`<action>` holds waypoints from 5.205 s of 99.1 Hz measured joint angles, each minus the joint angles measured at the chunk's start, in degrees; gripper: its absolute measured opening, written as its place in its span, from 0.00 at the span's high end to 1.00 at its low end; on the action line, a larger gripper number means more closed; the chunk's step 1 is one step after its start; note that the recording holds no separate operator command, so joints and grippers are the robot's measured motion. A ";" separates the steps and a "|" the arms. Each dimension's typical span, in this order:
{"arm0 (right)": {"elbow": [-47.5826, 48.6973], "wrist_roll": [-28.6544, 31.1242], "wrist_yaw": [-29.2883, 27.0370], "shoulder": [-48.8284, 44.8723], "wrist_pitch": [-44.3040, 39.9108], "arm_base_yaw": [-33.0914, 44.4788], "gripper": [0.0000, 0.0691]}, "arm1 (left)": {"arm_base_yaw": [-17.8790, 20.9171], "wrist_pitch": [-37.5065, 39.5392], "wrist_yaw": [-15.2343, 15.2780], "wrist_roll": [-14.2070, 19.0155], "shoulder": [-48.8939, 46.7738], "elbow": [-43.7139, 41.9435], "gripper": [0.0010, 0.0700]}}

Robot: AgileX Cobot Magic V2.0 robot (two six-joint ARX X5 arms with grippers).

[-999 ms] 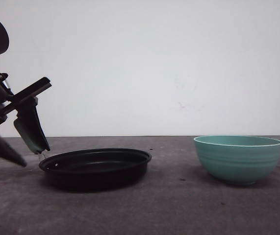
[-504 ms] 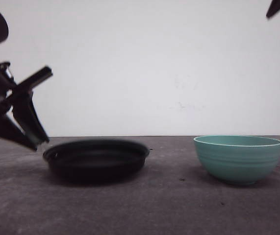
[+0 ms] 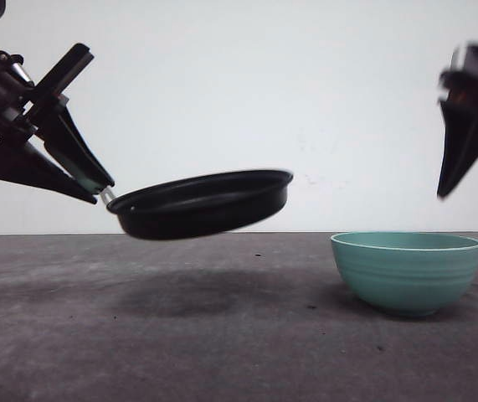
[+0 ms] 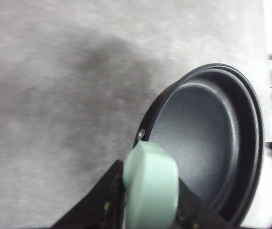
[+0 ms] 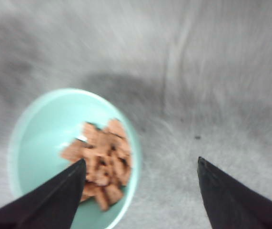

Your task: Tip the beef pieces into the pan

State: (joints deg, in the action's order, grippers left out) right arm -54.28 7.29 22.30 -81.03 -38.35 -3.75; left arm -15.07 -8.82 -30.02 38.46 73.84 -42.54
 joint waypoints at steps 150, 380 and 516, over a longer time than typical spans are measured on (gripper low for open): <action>0.00 5.75 -25.18 11.76 31.08 -26.38 0.97 | -5.77 -16.11 0.28 -6.93 -0.02 -4.87 0.93; 0.02 -73.99 -32.74 -0.96 83.60 -48.24 0.98 | 3.30 -34.97 -1.14 -11.06 -0.09 -20.20 0.93; 6.71 8.74 -14.62 2.97 10.91 -14.60 0.98 | -1.33 -28.76 2.38 -13.77 -0.09 -20.20 0.93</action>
State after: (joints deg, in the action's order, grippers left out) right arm -47.57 16.03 7.68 -78.06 -27.44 -18.35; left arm -16.40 -37.58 -27.64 24.69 73.76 -62.74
